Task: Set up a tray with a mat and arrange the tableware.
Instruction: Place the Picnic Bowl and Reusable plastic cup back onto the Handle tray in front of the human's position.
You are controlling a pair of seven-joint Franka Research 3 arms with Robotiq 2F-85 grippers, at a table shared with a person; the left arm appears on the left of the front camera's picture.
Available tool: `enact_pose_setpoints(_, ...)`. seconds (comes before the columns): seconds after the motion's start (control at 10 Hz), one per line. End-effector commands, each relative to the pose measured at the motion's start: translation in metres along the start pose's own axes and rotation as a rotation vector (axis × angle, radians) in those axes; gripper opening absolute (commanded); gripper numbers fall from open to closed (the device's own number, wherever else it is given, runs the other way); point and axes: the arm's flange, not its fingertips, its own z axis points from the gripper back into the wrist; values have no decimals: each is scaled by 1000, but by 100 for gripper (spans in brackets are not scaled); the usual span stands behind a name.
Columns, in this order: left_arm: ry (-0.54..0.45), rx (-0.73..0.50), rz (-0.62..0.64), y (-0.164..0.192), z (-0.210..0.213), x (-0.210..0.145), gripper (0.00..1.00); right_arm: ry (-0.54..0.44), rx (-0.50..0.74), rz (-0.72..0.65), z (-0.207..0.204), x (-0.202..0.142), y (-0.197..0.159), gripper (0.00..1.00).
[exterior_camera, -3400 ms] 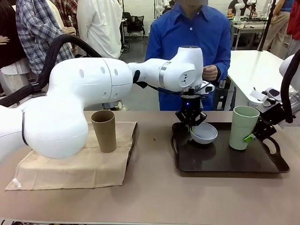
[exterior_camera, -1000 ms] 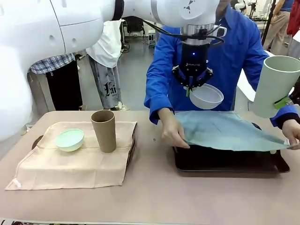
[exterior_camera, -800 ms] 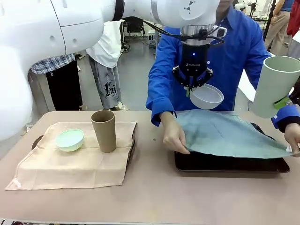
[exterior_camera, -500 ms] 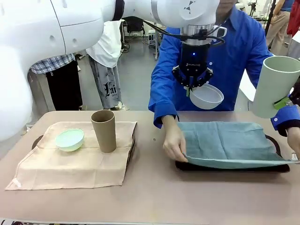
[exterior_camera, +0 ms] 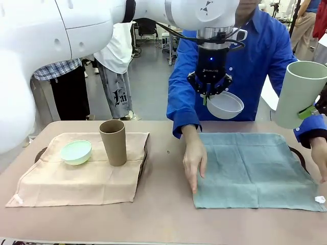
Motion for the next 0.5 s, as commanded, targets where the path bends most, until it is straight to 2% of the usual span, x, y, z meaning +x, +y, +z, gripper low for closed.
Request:
enact_pose_setpoints(0.0,-19,2,-17,0,2,1,0,5,0,1,-3,-1,4,67)
enact_pose_setpoints(0.4,-19,2,-17,0,2,1,0,5,0,1,-3,-1,4,67)
